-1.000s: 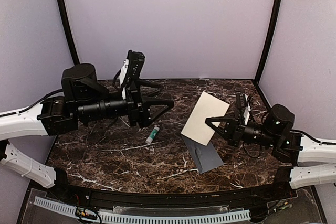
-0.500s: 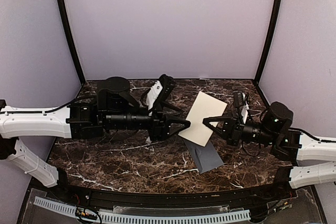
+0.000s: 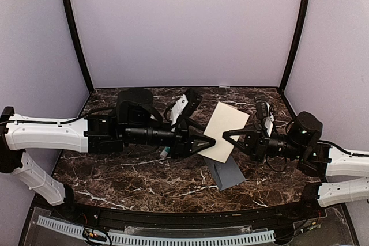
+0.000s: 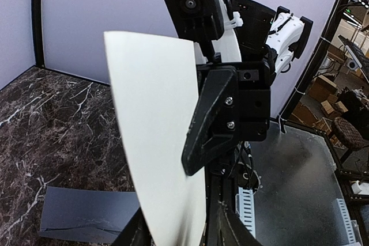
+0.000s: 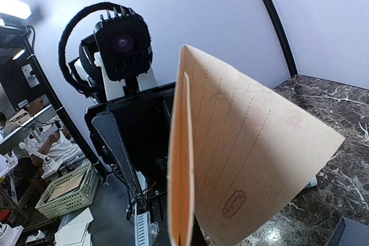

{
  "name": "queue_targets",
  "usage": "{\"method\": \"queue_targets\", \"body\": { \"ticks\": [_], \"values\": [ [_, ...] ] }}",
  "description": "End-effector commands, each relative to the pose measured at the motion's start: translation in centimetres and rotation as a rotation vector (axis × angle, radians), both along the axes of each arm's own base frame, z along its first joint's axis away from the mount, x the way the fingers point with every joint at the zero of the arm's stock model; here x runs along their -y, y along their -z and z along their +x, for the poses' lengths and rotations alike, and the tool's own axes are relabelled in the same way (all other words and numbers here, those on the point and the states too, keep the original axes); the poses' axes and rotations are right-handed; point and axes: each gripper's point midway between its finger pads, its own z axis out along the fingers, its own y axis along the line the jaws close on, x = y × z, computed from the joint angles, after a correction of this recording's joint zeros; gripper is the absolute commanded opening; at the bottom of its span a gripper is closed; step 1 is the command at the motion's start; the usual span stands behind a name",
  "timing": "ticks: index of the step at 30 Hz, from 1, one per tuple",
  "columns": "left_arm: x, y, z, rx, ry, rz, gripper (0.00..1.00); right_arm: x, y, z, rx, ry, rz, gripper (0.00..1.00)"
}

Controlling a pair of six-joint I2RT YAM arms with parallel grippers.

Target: Place the letter into the envelope and seal it

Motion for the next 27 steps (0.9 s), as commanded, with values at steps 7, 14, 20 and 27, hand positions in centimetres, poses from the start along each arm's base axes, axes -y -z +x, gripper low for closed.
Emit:
{"method": "queue_targets", "body": {
  "ticks": [7,14,20,27],
  "values": [
    [0.8,-2.3,-1.1,-0.010,0.073,-0.067,0.21,0.2,-2.6,-0.8,0.061,-0.029,0.070,0.00],
    [1.1,-2.3,-0.7,-0.019,0.053,-0.065,0.01,0.3,-2.6,-0.9,0.065,-0.029,0.068,0.00],
    [0.8,-3.1,-0.3,-0.022,0.027,-0.089,0.00,1.3,-1.6,0.8,0.048,0.093,0.027,0.60],
    [0.2,-4.5,-0.9,-0.022,0.039,-0.146,0.00,2.5,-1.1,0.7,0.055,0.131,0.047,0.81]
  ]
}}
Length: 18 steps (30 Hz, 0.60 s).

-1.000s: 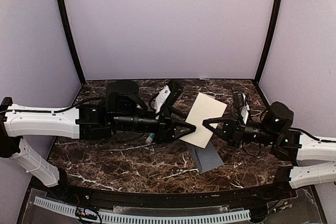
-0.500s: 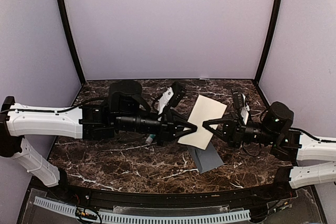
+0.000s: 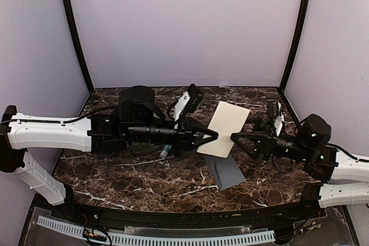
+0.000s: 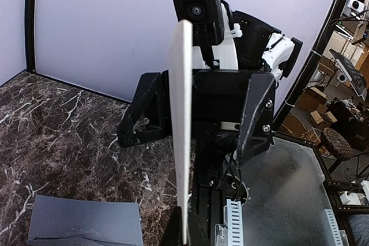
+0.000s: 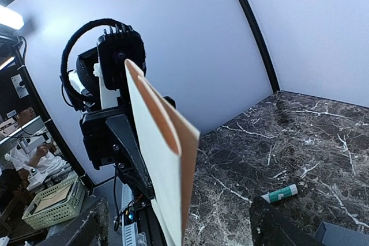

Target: Place the letter into the envelope and seal it

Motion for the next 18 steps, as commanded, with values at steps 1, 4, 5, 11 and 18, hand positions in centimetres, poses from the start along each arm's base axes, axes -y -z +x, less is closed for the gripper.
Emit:
{"method": "queue_targets", "body": {
  "ticks": [1,4,5,11,18],
  "values": [
    [-0.8,-3.9,-0.7,0.020,0.015,-0.114,0.00,0.6,-0.2,0.1,0.014,0.032,0.021,0.82],
    [-0.8,-4.3,-1.1,0.014,0.038,-0.131,0.00,0.5,-0.6,-0.1,0.020,0.018,0.034,0.83],
    [-0.8,-4.5,-1.2,0.012,0.040,-0.137,0.00,0.4,-0.7,-0.3,0.024,0.003,0.040,0.82],
    [-0.6,-4.6,-1.3,0.001,0.053,-0.149,0.00,-0.6,-2.1,-2.4,0.081,-0.141,0.087,0.63],
    [-0.6,-4.5,-1.2,-0.006,0.043,-0.154,0.00,-0.2,-3.5,-4.1,0.151,-0.213,0.146,0.32]
  ]
}}
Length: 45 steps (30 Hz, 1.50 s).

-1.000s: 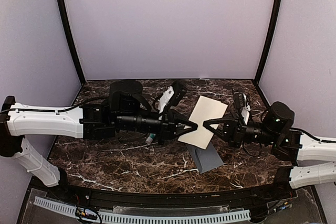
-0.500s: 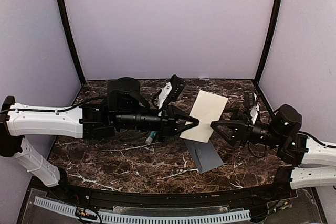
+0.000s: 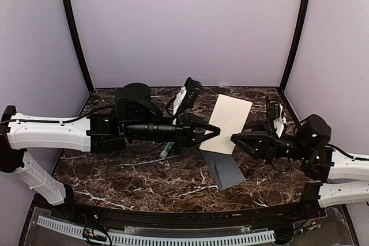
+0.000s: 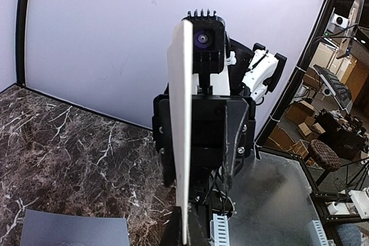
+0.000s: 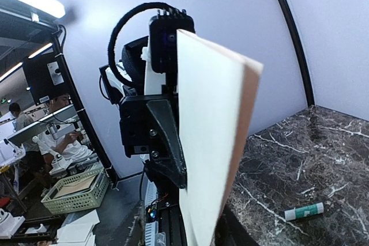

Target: Place the letter into the envelope and seal it

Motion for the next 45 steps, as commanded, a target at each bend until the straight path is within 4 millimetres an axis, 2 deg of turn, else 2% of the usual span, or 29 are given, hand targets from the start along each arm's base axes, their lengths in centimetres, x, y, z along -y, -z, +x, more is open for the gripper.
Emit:
{"method": "queue_targets", "body": {
  "ticks": [1,10,11,15,22,26,28,29,31,39,43,45],
  "values": [
    [-0.8,-2.2,-0.6,0.012,0.011,-0.070,0.00,0.8,-2.5,-1.8,0.088,-0.060,0.096,0.29],
    [-0.7,-2.6,-0.8,0.005,0.021,-0.098,0.00,0.4,-2.7,-1.2,0.076,-0.045,0.096,0.16],
    [-0.8,-2.6,-0.7,0.001,0.020,-0.105,0.00,0.4,-2.7,-1.1,0.073,-0.039,0.098,0.17],
    [-0.9,-3.0,-0.9,-0.005,0.023,-0.131,0.00,0.4,-2.7,-0.3,0.056,0.001,0.098,0.37],
    [-1.1,-3.4,-1.3,-0.005,0.043,-0.157,0.00,0.2,-2.9,-0.2,0.054,-0.003,0.102,0.37],
    [-1.2,-3.6,-1.7,-0.003,0.065,-0.172,0.00,0.0,-2.8,0.0,0.044,0.004,0.093,0.49],
    [-1.2,-3.7,-1.8,-0.002,0.072,-0.177,0.00,0.0,-2.7,0.0,0.042,0.002,0.091,0.50],
    [-1.2,-3.7,-1.8,-0.003,0.074,-0.177,0.00,0.0,-2.7,0.0,0.044,-0.003,0.093,0.47],
    [-1.1,-3.7,-1.8,-0.003,0.073,-0.176,0.00,-0.1,-2.8,-0.3,0.048,-0.018,0.099,0.36],
    [-0.9,-3.4,-1.5,-0.008,0.062,-0.173,0.00,-0.1,-3.1,-0.6,0.055,-0.033,0.107,0.15],
    [-0.8,-3.3,-1.3,-0.010,0.054,-0.171,0.00,-0.1,-3.1,-0.8,0.056,-0.046,0.110,0.01],
    [-0.7,-3.2,-1.2,-0.011,0.050,-0.172,0.00,-0.1,-3.1,-0.8,0.053,-0.047,0.108,0.00]
  ]
}}
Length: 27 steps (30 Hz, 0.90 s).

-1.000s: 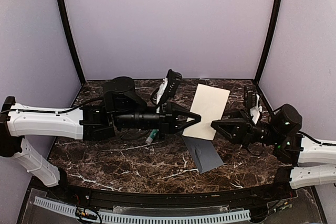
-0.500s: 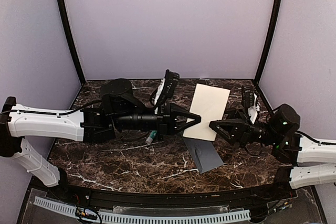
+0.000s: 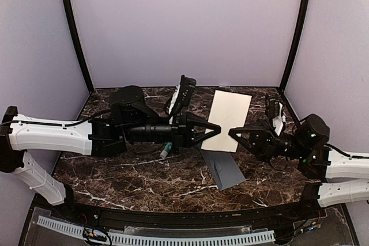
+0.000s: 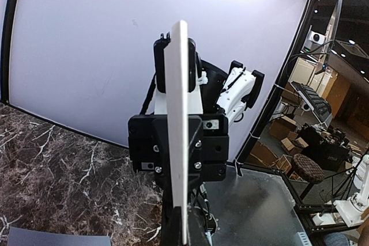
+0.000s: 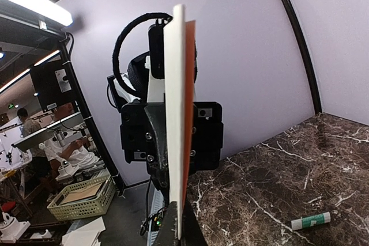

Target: Place the letter into the envelope and seal it

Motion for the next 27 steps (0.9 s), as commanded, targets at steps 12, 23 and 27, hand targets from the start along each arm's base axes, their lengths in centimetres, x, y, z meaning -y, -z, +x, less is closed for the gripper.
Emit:
{"method": "queue_targets", "body": {
  "ticks": [12,23,27],
  "values": [
    [-1.0,0.7,2.7,-0.011,-0.177,0.041,0.62,1.9,0.0,2.5,-0.043,0.202,-0.019,0.00],
    [-3.4,8.7,9.6,-0.172,-0.624,0.336,0.86,8.0,7.3,12.1,-0.255,0.877,-0.260,0.00],
    [-4.2,12.4,11.9,-0.221,-0.808,0.472,0.81,9.1,9.6,13.9,-0.270,1.024,-0.330,0.00]
  ]
}}
